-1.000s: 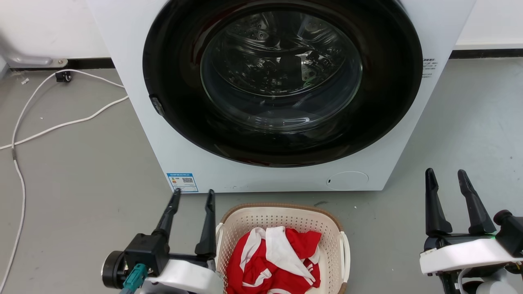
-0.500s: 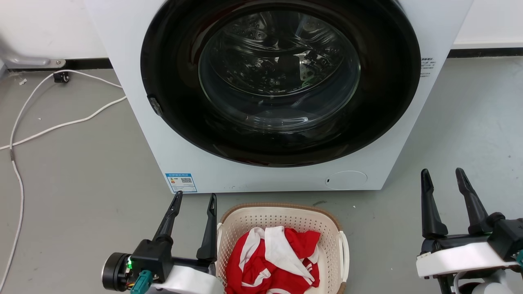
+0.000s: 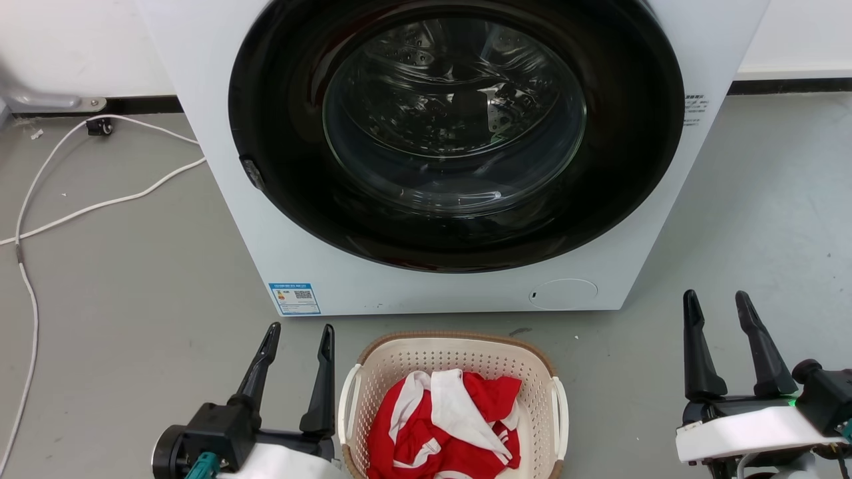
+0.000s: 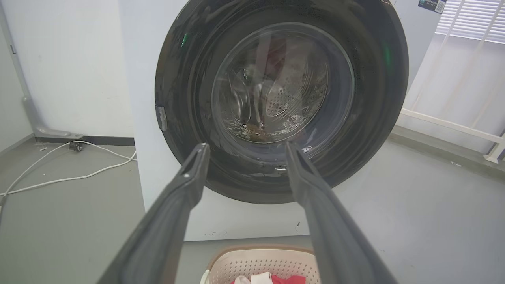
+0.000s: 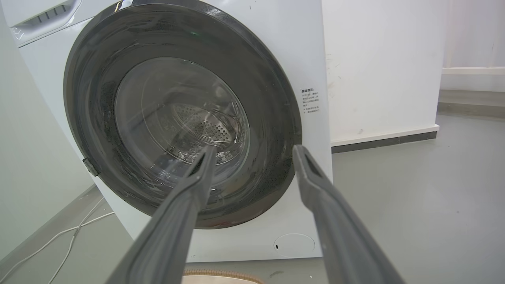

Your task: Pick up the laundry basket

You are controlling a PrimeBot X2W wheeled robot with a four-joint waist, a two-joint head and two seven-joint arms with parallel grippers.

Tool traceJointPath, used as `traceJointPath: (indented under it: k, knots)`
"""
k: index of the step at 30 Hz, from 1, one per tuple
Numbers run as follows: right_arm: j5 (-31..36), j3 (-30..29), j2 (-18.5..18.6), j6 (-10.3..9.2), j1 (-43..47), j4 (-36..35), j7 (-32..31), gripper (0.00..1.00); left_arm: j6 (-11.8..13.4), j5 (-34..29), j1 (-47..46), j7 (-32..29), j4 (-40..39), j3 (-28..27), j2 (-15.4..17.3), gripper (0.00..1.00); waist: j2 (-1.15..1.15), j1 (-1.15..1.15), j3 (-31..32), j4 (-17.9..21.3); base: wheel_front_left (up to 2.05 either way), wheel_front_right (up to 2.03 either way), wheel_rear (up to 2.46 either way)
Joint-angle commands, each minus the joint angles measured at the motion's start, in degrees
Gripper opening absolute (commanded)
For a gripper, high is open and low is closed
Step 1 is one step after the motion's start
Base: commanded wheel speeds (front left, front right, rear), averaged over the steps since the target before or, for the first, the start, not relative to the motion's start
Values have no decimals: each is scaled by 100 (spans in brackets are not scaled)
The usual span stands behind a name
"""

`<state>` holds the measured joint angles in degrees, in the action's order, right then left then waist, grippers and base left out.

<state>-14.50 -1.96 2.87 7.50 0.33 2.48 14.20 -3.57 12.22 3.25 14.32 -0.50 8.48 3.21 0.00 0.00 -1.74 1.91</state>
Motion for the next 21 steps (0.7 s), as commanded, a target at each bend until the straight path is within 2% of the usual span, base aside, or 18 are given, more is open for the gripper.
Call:
traceJointPath:
  k: [1,9,21]
  knots:
    - [112,-14,2,-2,27,27,63,100,-50,-146,71,51,32,-36,-15,100,0,0,4,7,0,0,0]
    - [169,1,0,-2,20,126,104,100,-144,-731,112,90,301,121,-33,100,0,0,18,30,0,0,0]
    - [160,-1,0,-2,-34,148,102,100,-57,-488,35,90,309,36,-32,100,0,0,-31,28,0,0,0]
